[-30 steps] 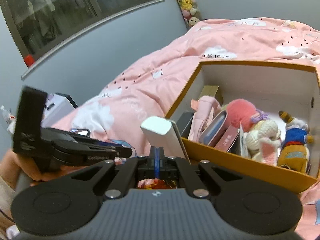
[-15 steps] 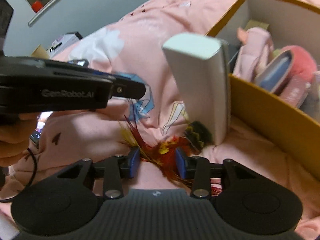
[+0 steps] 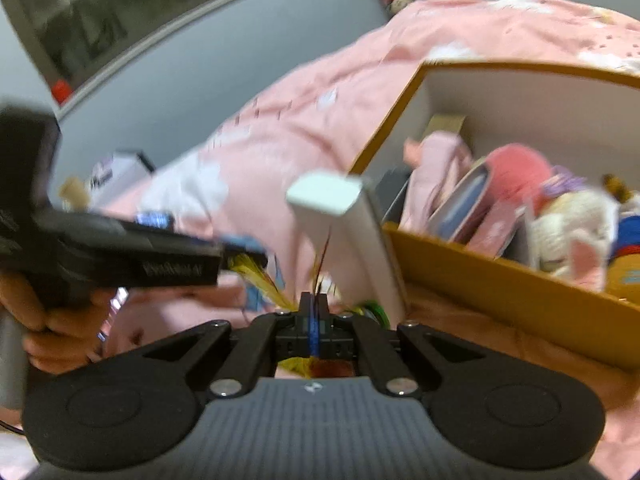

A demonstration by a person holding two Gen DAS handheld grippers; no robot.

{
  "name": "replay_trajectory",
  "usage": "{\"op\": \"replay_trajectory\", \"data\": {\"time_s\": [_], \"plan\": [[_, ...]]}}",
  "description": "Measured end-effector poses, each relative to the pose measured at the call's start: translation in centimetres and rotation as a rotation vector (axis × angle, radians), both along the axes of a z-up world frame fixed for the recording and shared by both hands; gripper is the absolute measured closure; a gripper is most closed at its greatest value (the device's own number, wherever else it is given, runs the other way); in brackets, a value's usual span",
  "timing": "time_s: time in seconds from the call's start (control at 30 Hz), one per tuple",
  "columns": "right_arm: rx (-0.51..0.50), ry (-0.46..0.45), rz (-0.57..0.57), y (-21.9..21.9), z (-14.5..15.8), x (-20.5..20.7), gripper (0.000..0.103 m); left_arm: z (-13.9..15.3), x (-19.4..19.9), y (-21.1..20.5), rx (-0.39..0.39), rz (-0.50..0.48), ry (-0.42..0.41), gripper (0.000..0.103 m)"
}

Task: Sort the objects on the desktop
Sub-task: 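Lift the red feather ornament off the bedspread with the right gripper, then carry the feather ornament up and over the box rim with the right gripper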

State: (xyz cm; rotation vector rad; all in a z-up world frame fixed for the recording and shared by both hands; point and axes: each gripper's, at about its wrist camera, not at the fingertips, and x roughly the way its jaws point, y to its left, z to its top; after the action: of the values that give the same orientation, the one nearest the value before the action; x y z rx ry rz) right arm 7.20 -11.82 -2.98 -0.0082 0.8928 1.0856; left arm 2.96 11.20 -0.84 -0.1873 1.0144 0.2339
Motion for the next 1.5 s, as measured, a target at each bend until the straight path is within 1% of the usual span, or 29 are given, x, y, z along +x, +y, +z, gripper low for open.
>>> {"op": "replay_trajectory", "data": {"time_s": [0.07, 0.13, 0.23, 0.3, 0.37, 0.43, 0.47, 0.5, 0.57, 0.6, 0.67, 0.7, 0.83, 0.9, 0.97, 1.0, 1.07, 1.13, 1.23, 1.3, 1.37, 1.4, 1.47, 1.5], "plan": [[0.022, -0.024, -0.024, -1.1, 1.3, 0.1, 0.103, 0.1, 0.0, 0.0, 0.0, -0.002, -0.003, 0.081], [0.043, -0.023, -0.05, -2.2, 2.2, 0.4, 0.103, 0.1, 0.1, -0.1, 0.001, -0.005, -0.002, 0.081], [0.058, -0.02, -0.098, -3.9, 2.7, 1.0, 0.103, 0.0, 0.1, -0.4, 0.004, -0.02, -0.007, 0.081], [0.004, -0.007, -0.157, -4.4, 1.7, 2.0, 0.103, 0.0, 0.1, -0.8, 0.013, -0.039, -0.021, 0.081], [-0.08, 0.044, -0.228, -5.2, -0.2, 3.3, 0.103, 0.1, 0.2, -1.1, 0.021, -0.047, -0.034, 0.078], [-0.147, 0.052, -0.289, -5.9, -1.4, 3.8, 0.097, 0.2, 0.2, -1.4, 0.035, -0.057, -0.054, 0.064], [-0.175, 0.046, -0.31, -6.4, -1.7, 3.9, 0.097, 0.3, 0.2, -1.5, 0.041, -0.061, -0.061, 0.059], [-0.184, 0.043, -0.316, -6.9, -1.9, 3.8, 0.097, 0.3, 0.3, -1.6, 0.043, -0.066, -0.07, 0.048], [-0.182, 0.044, -0.319, -7.6, -1.8, 3.8, 0.093, 0.5, 0.5, -1.9, 0.041, -0.08, -0.095, 0.047], [-0.18, 0.041, -0.318, -7.8, -1.6, 3.7, 0.089, 0.5, 0.6, -2.1, 0.041, -0.089, -0.103, 0.046], [-0.185, 0.02, -0.305, -8.0, -1.2, 3.3, 0.083, 0.5, 0.9, -2.5, 0.045, -0.111, -0.121, 0.044], [-0.188, 0.01, -0.293, -7.9, -0.9, 3.0, 0.077, 0.5, 1.1, -2.7, 0.05, -0.12, -0.128, 0.042], [-0.233, -0.028, -0.182, -7.8, -0.7, 1.4, 0.06, -0.2, 1.6, -3.2, 0.06, -0.137, -0.12, 0.041], [-0.289, -0.078, -0.104, -7.7, -0.7, 0.2, 0.059, -0.6, 1.7, -3.3, 0.061, -0.133, -0.104, 0.041], [-0.366, -0.14, -0.015, -7.4, -1.2, -0.9, 0.057, -0.8, 1.7, -3.2, 0.056, -0.13, -0.095, 0.041], [-0.4, -0.164, 0.023, -7.2, -1.6, -1.2, 0.053, -0.9, 1.7, -3.2, 0.055, -0.128, -0.093, 0.041], [-0.446, -0.198, 0.084, -6.9, -2.2, -1.7, 0.052, -1.0, 1.7, -3.1, 0.056, -0.124, -0.09, 0.041], [-0.45, -0.195, 0.111, -6.4, -2.7, -1.5, 0.051, -1.1, 1.7, -3.1, 0.055, -0.12, -0.086, 0.041], [-0.417, -0.168, 0.097, -5.3, -3.0, -0.5, 0.05, -1.2, 1.8, -3.1, 0.051, -0.121, -0.08, 0.041], [-0.372, -0.128, 0.077, -4.4, -3.1, 0.5, 0.046, -1.2, 1.8, -3.1, 0.051, -0.119, -0.084, 0.041], [-0.343, -0.088, 0.077, -3.4, -3.5, 1.1, 0.046, -1.2, 1.8, -3.2, 0.052, -0.122, -0.093, 0.041], [-0.343, -0.086, 0.076, -2.8, -3.7, 1.1, 0.046, -1.2, 1.9, -3.2, 0.054, -0.125, -0.097, 0.041], [-0.361, -0.113, 0.078, -1.9, -4.3, 0.7, 0.047, -1.3, 2.0, -3.3, 0.056, -0.129, -0.103, 0.04], [-0.372, -0.13, 0.081, -1.6, -4.5, 0.5, 0.052, -1.4, 2.0, -3.3, 0.059, -0.13, -0.104, 0.039]]}}
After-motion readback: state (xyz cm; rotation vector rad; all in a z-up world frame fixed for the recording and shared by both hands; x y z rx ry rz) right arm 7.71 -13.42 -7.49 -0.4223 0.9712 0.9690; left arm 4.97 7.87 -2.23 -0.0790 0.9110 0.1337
